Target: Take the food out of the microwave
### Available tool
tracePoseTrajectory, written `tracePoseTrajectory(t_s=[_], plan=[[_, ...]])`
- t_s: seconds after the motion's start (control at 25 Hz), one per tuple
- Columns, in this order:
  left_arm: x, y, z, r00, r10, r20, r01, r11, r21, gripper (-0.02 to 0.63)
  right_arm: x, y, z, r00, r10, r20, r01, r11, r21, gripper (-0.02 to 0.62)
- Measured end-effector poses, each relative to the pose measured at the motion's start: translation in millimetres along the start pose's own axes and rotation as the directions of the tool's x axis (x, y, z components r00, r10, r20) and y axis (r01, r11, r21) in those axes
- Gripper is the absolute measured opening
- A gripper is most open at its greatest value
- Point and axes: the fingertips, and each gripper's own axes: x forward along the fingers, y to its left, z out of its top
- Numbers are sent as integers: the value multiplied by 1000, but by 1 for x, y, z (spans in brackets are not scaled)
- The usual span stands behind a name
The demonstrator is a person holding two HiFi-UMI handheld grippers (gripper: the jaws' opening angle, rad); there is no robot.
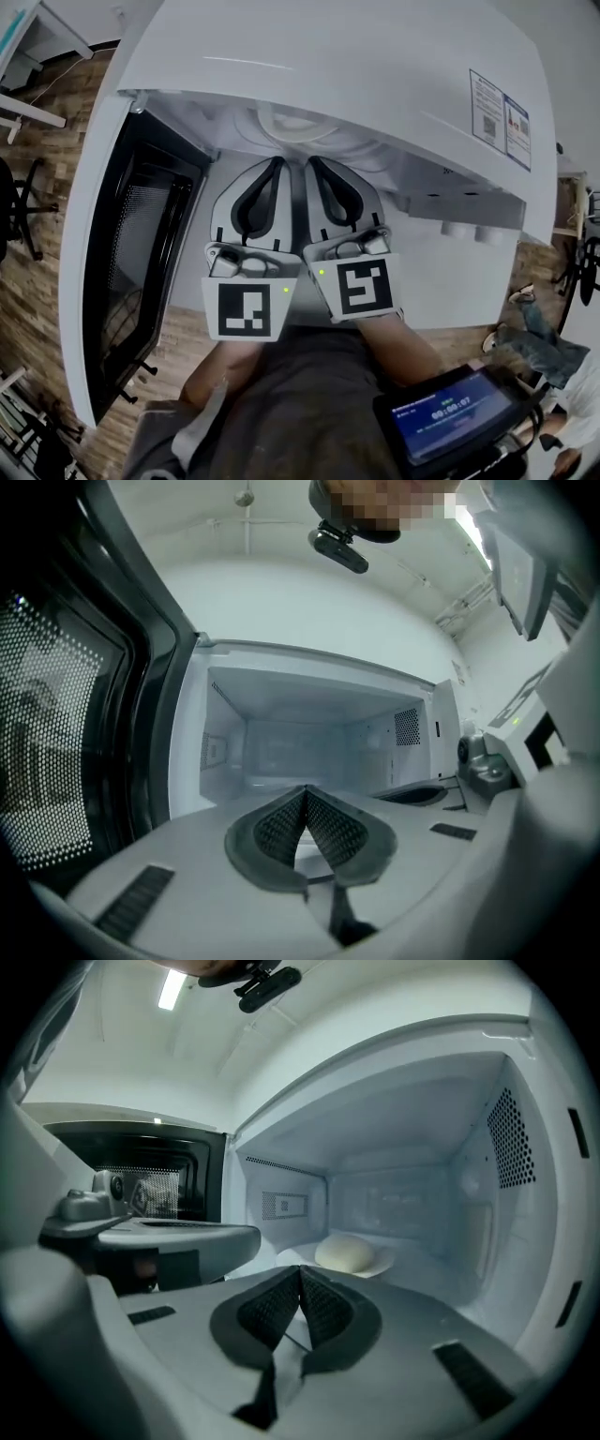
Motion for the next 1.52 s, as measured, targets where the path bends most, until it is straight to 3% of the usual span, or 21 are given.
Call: tracePoseTrajectory(t_s=[0.16,0.56,0.8,0.96,1.52], plan=[[-2,-1,7,1000,-13,-19,14,1000,13,8,6,1,4,999,-5,-42,6,1000,9,3],[-17,11,17,998,11,-59,-12,1000,-9,8,42,-7,4,984,-49,-172,34,995,-90,3],[-19,20,26,998,9,-63,-9,1000,-13,8,58,-11,4,965,-102,-243,55,979,-195,3],[-24,27,22,997,16,-79,-17,1000,-8,8,61,-6,5,959,-96,-268,26,967,-255,3],[-36,7,41,996,-15,-87,14,1000,-19,8,18,-12,-7,922,-106,-373,12,969,-248,3]])
